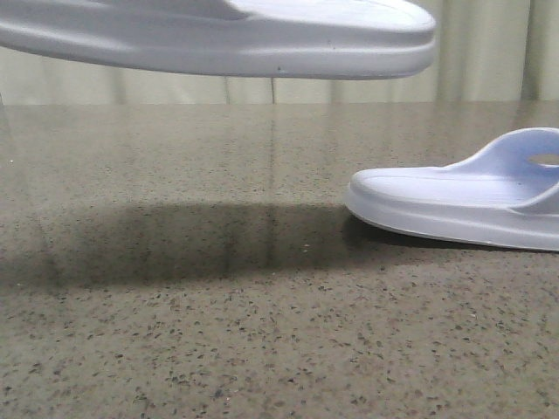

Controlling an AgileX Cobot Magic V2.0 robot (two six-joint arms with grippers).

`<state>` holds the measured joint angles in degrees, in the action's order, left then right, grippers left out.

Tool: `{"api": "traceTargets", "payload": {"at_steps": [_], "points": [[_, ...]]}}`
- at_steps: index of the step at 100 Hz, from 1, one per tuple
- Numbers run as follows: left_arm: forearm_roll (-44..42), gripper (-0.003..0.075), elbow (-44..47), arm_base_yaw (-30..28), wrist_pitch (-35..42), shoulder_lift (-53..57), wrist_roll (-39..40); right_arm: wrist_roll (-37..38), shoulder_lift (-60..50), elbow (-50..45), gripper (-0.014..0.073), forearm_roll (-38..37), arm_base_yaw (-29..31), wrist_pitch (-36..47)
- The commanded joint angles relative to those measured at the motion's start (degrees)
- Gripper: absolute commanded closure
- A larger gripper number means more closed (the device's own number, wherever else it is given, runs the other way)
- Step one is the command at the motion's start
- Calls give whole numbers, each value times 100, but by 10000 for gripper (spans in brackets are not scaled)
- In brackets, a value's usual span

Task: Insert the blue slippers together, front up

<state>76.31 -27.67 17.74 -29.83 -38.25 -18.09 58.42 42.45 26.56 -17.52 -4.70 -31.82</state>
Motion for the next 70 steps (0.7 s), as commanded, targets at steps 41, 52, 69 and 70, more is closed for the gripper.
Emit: {"api": "traceTargets", "payload": {"at_steps": [41,52,69,70], "points": [[285,704,-209,46,-37,23,0,22,792,137,264,-35,40,815],[285,704,-209,46,-37,23,0,22,907,137,264,-35,40,959],[285,704,-209,46,-37,23,0,22,1067,137,264,-11,40,1144],[285,704,-209,46,-37,23,0,22,1082,137,264,-11,40,1141]]}}
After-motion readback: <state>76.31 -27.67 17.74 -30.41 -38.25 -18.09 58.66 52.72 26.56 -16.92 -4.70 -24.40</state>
